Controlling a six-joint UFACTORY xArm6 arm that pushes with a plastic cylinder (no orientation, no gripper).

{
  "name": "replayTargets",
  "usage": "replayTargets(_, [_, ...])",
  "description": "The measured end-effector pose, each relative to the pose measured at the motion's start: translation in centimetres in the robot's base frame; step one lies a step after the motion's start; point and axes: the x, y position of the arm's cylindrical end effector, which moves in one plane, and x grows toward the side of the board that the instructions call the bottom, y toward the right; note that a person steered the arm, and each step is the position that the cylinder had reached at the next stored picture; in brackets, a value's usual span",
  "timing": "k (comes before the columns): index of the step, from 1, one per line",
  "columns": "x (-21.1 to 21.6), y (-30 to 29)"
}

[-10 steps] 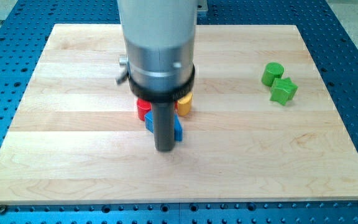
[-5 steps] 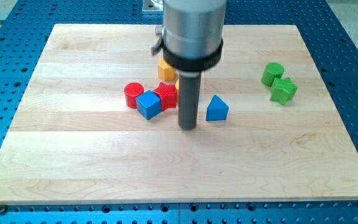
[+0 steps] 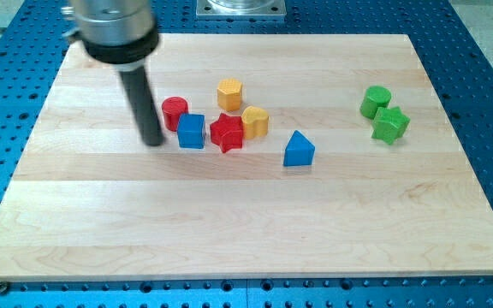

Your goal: Push blue blocks heart and red star towards green blocks

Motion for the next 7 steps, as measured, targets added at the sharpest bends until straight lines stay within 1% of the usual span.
replayTargets(1, [-2.1,9.0])
replayTargets(2, [-2.2,16.5])
replayTargets(3, [-3.1,14.1])
replayTargets(4, [1.5,11.7])
replayTargets(5, [-1.4,16.2])
replayTargets(6, [-3.5,18.5])
replayTargets(7, [0.7,10.9])
